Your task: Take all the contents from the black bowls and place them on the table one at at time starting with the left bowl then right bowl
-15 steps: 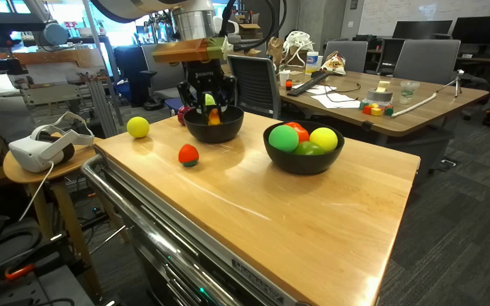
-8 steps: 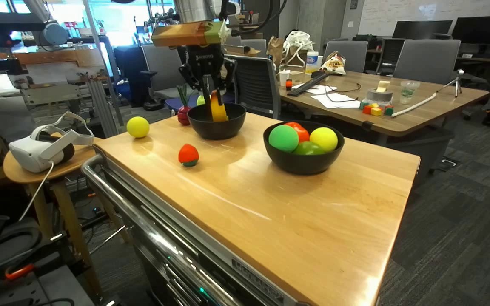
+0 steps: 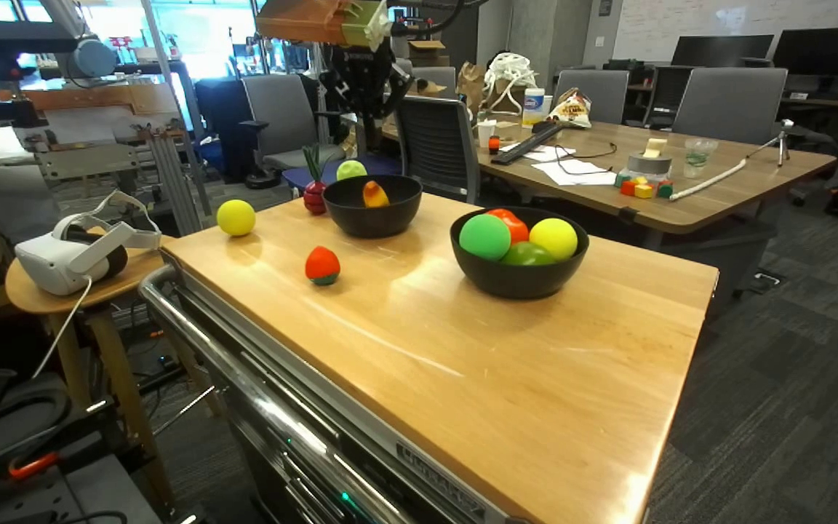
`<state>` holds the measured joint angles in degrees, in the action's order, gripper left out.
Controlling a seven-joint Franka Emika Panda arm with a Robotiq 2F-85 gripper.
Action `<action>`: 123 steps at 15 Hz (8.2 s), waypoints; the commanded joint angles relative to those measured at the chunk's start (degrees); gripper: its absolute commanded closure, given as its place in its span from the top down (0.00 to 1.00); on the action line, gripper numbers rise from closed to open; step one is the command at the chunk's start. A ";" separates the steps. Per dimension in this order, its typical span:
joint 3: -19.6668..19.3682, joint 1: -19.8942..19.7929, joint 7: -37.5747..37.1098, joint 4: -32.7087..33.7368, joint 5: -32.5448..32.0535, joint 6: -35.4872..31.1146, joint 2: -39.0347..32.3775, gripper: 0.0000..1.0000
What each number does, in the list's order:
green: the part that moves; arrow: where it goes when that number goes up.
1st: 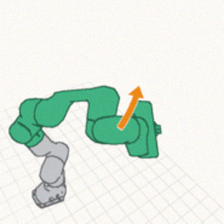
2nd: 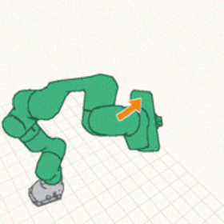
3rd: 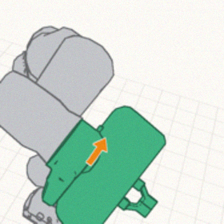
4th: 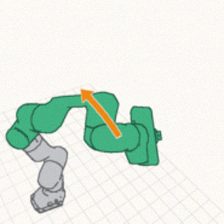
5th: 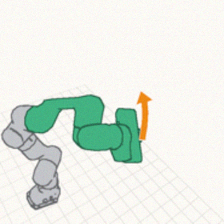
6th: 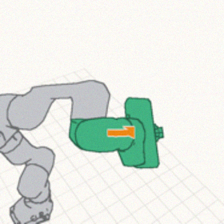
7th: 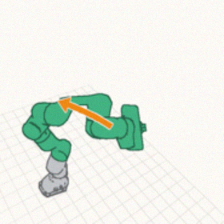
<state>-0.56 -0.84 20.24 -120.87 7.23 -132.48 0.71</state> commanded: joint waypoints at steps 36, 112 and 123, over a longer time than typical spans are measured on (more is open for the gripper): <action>3.13 2.36 -0.34 3.62 -16.85 -0.05 -12.50 0.47; 0.65 3.47 40.64 4.70 5.33 9.00 -3.57 1.00; 3.46 2.71 47.41 6.53 -5.27 -6.41 -14.86 1.00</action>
<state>1.79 3.07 65.39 -115.91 5.94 -136.21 -12.01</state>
